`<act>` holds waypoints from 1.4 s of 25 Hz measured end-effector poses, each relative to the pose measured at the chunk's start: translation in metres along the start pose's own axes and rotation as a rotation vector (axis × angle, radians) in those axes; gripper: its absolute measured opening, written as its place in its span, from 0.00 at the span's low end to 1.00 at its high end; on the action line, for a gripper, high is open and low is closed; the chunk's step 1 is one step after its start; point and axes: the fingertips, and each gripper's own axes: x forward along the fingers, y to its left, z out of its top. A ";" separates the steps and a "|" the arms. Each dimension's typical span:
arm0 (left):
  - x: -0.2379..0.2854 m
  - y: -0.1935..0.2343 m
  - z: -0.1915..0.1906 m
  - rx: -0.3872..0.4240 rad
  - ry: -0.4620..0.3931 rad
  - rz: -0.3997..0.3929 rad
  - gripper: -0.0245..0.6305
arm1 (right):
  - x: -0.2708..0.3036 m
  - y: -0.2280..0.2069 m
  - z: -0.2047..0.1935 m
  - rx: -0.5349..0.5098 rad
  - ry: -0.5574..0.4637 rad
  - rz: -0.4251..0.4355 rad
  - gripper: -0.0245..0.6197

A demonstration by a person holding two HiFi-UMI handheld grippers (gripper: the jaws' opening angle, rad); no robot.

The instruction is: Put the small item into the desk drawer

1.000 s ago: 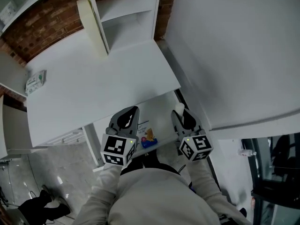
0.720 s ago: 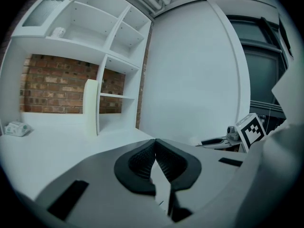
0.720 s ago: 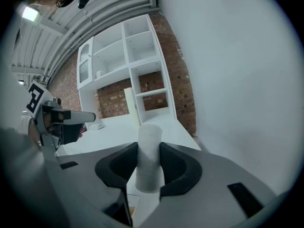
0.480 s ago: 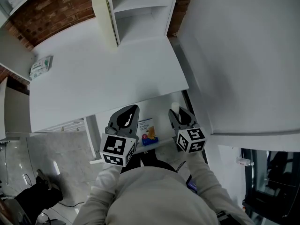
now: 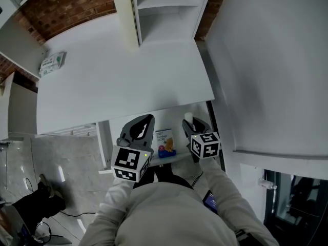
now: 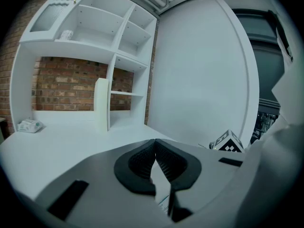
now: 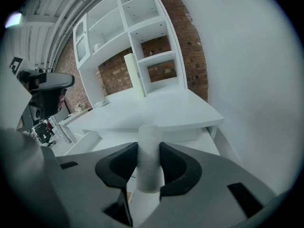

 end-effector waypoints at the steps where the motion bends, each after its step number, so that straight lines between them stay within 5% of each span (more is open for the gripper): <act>1: 0.000 0.001 -0.001 -0.002 0.002 0.004 0.07 | 0.005 -0.001 -0.003 0.004 0.015 0.001 0.29; 19: -0.003 0.017 -0.013 -0.025 0.039 0.073 0.07 | 0.059 -0.025 -0.067 -0.039 0.291 -0.023 0.29; 35: -0.003 0.022 -0.025 -0.040 0.071 0.092 0.07 | 0.073 -0.051 -0.100 0.069 0.433 -0.111 0.29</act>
